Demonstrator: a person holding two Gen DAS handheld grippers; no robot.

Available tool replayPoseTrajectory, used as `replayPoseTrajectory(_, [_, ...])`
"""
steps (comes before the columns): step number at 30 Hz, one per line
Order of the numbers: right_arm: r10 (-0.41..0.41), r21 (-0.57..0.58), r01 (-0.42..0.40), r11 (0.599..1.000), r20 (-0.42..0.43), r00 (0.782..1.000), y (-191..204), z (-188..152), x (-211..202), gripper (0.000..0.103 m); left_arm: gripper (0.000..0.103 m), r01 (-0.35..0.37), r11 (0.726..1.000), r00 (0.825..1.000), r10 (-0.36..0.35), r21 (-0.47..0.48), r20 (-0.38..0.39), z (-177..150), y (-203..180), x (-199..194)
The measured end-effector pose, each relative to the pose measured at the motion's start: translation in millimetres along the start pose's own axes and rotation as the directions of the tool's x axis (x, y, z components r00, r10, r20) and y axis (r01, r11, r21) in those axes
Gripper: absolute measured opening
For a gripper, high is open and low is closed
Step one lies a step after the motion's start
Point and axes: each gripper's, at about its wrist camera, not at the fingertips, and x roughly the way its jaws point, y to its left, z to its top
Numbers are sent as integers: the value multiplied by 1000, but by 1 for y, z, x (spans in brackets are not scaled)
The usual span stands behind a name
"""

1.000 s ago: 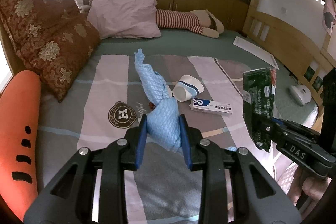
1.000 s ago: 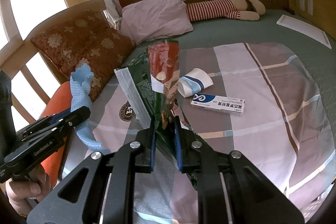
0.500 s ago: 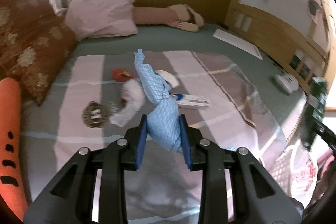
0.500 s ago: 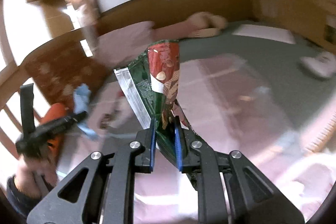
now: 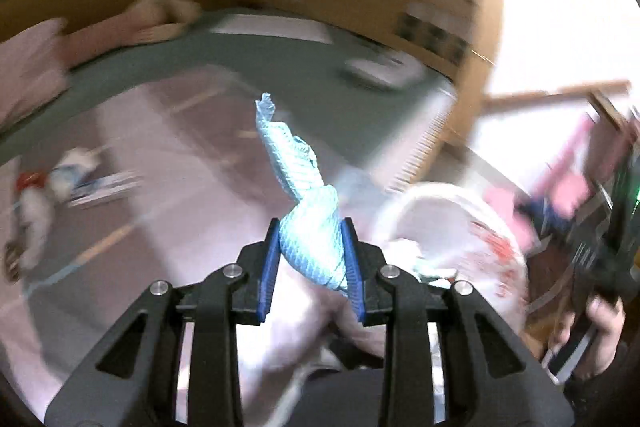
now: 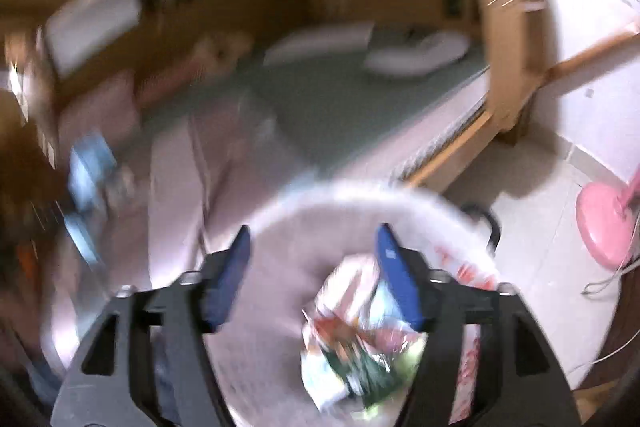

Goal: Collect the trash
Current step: 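Carry the cloth and wrapper to the bin and open both tools, then move both open tools back over the remaining trash on the bed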

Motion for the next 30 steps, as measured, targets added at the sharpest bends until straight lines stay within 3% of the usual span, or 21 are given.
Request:
replayPoseTrajectory(2, [16, 43, -20, 999, 80, 997, -7, 16, -19, 78, 32, 57, 997, 998, -56, 43, -28, 4, -35, 16])
replayPoseTrajectory(3, [24, 50, -30, 998, 102, 994, -8, 22, -27, 78, 40, 92, 993, 995, -88, 72, -56, 7, -60, 29])
replayPoseTrajectory(4, [32, 52, -38, 998, 118, 993, -8, 26, -33, 78, 69, 103, 991, 993, -97, 88, -74, 8, -72, 38])
replayPoseTrajectory(6, [53, 44, -59, 997, 130, 990, -5, 30, -39, 78, 95, 79, 990, 993, -69, 112, -92, 10, -93, 55])
replayPoseTrajectory(8, [76, 21, -79, 997, 121, 990, 2, 29, -37, 78, 95, 38, 995, 995, -29, 88, -96, 10, -89, 57])
replayPoseTrajectory(11, [98, -21, -96, 995, 85, 992, 15, 23, -26, 78, 95, 30, 999, 998, -28, 28, -65, 9, -55, 35])
replayPoseTrajectory(14, [141, -58, -139, 989, 38, 989, 45, 17, -9, 78, 97, -65, 998, 998, 65, -3, -12, 9, -9, 4])
replayPoseTrajectory(18, [225, -137, -230, 964, -45, 973, 111, 14, 25, 78, 99, -215, 969, 973, 222, -119, 57, 2, 81, -58])
replayPoseTrajectory(21, [311, -200, -322, 925, -89, 946, 175, 16, 48, 78, 99, -321, 919, 936, 345, -228, 74, -7, 148, -97])
replayPoseTrajectory(25, [416, -255, -441, 860, -150, 897, 271, 20, 80, 82, 99, -406, 839, 887, 458, -362, 67, -33, 225, -132])
replayPoseTrajectory(28, [455, -282, -500, 819, -214, 865, 332, 15, 101, 85, 99, -452, 743, 848, 529, -493, 20, -59, 276, -139])
replayPoseTrajectory(30, [464, -296, -520, 801, -243, 852, 364, 6, 119, 85, 99, -445, 703, 851, 525, -555, -17, -76, 301, -143])
